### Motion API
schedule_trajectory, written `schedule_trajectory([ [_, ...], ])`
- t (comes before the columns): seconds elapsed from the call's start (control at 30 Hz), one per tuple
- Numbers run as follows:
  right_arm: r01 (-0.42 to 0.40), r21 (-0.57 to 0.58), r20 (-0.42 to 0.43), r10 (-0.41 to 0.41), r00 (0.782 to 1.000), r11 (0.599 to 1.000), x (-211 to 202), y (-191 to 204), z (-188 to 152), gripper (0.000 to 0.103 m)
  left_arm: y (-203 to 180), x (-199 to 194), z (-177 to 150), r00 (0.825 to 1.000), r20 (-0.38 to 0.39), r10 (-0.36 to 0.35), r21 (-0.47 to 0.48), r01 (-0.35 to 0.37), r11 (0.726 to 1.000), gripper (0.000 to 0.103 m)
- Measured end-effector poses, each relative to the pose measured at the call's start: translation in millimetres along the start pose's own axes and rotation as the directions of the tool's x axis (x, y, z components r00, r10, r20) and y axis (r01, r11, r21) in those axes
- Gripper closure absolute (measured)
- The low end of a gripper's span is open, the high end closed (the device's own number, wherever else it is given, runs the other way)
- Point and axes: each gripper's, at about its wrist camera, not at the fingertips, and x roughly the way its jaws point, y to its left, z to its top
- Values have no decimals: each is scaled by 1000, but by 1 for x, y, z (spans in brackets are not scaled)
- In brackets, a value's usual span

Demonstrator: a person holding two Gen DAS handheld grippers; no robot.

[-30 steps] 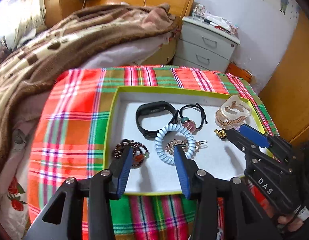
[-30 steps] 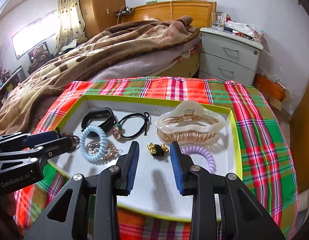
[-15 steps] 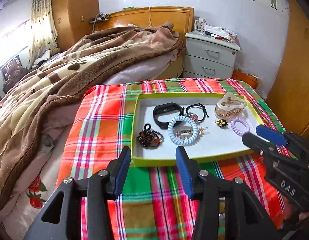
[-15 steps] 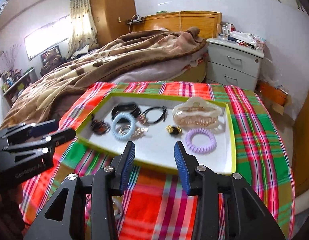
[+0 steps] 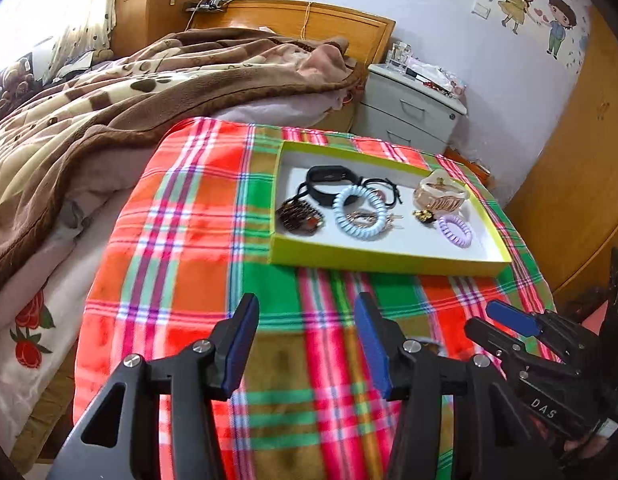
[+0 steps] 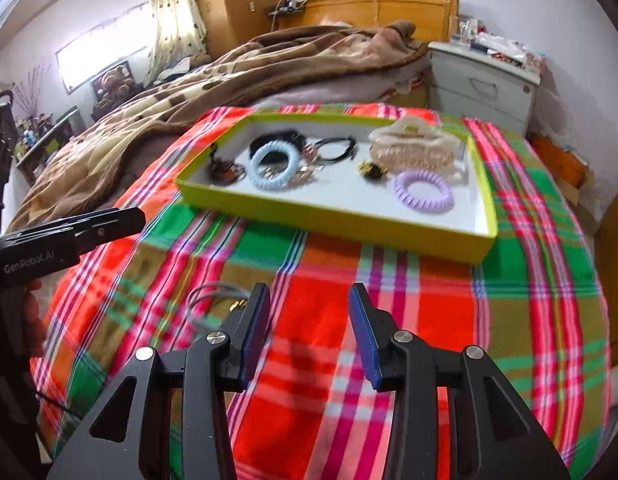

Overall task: Organize jewelry
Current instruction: 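Withdraw both tools from the tray toward the remaining items, then grasp the grey cord hair tie with the right tool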

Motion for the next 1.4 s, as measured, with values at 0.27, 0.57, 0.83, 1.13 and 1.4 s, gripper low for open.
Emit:
schedule_trajectory([
  [0.27, -80, -4, 36, 80, 996, 997, -11, 16, -13, 61, 20, 3, -23, 995, -73, -70, -72, 65, 995, 51],
  [0.57, -66, -252, -8, 66, 998, 965, 4, 61, -15, 61, 19, 1, -35, 993, -98, -67, -68, 61, 996, 51],
  [0.83, 8, -350, -3, -10, 1000, 937, 13, 69, -14, 67, 24, 0, -42, 991, -120, -57, -84, 47, 995, 51],
  [1.13, -2, -319, 8, 5, 1000, 948, 9, 63, -12, 99, 21, 0, -45, 990, -135, -49, -84, 38, 996, 51],
  [1.4, -27, -177, 81, 42, 996, 984, -13, 37, -5, 99, 9, 2, -44, 987, -140, -74, -67, 65, 996, 51],
])
